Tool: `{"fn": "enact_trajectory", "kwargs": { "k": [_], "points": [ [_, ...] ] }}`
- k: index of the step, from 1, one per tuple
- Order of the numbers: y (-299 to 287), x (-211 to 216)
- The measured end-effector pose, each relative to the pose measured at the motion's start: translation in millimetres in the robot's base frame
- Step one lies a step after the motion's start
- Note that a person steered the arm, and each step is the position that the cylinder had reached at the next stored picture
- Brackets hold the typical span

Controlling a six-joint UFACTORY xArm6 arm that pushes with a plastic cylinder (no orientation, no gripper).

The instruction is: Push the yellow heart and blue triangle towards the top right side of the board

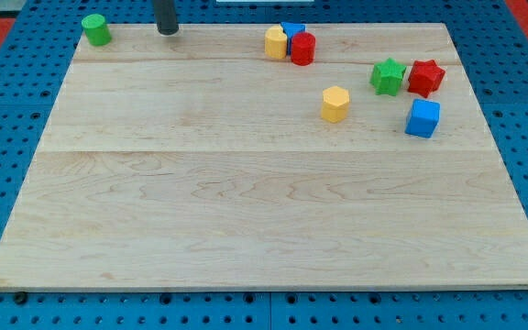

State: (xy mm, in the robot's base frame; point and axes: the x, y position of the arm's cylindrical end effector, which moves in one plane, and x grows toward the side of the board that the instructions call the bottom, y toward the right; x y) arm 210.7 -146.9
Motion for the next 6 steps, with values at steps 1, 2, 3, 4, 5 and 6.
{"fn": "enact_trajectory", "kwargs": {
  "k": [1, 2, 3, 4, 5, 6],
  "points": [
    [0.0, 16.1],
    [1.0, 16.4],
    [0.4, 16.4],
    [0.0, 16.4],
    [-0.1, 16.4],
    [-0.1, 16.4]
  ]
}}
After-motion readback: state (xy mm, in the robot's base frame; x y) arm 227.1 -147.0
